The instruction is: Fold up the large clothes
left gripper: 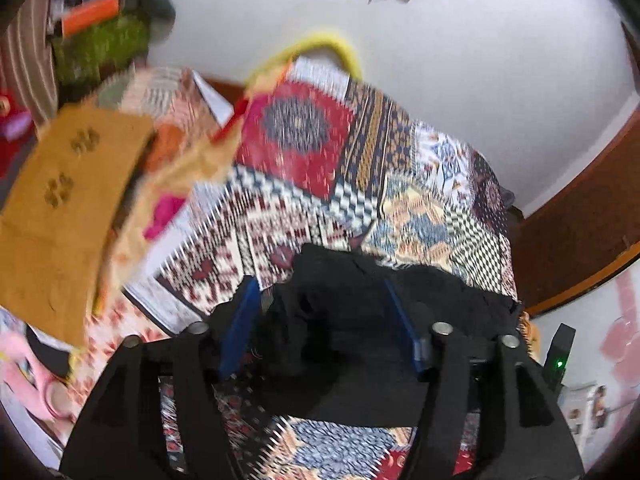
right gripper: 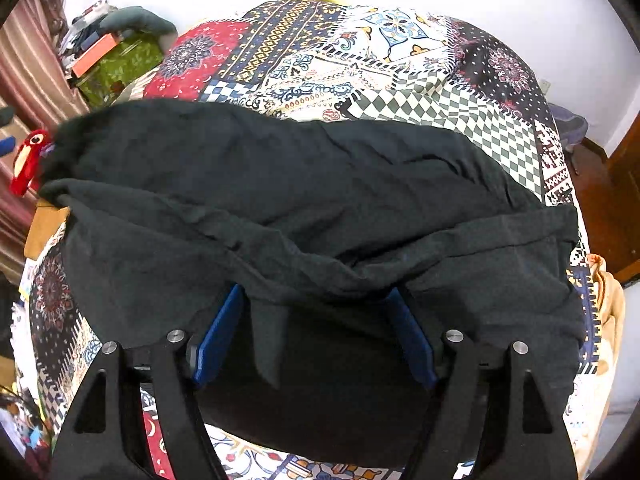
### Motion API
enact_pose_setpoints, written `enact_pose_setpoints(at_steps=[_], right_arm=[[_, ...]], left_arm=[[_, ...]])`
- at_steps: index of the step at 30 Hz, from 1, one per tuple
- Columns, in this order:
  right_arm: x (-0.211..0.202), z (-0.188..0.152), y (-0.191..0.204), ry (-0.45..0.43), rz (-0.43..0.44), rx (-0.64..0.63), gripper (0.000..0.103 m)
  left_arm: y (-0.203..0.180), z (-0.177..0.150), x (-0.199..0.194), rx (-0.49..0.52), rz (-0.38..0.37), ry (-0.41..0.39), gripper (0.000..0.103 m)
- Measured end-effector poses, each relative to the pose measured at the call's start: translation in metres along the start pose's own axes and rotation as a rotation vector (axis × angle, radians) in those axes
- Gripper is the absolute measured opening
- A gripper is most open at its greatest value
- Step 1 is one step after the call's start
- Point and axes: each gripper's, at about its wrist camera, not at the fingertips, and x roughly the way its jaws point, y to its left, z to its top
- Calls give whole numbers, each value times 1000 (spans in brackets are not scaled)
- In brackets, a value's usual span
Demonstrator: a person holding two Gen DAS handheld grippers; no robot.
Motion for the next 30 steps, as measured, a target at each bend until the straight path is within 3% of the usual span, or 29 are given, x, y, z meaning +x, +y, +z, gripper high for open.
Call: enact_pose_setpoints(at_steps=[5,10,15,17,20,22,24,30], right_arm=[[-25,-7,0,-29,25,26,71],[-47,-13,-8,-92,22,23,71],[-35,-22,-17,-57,-14,-12,71],[-25,-27,-22,-32,-35,-25,71],[-17,-35,-30,-41,-19,-31,72],[-18,-35,-31,-48,-14,-34,72],[-16,-36,-29,-45,-18,-58,72],[-16,-42,-26,-34,-31,-94,72]], left_arm=[[-32,-20,-2,128,-15,-15,73],[-78,-61,32,267,-40,48,73],[-128,-101,69,418,-42,110,73],[-142,-112,84,447,-48,136,73],[-155,-126,111,476,7,158,76],[-155,-131,124,480,12,151,91],[-154,-135,134,481,19,133,97],[-146,-137,152,472,8,125,103]])
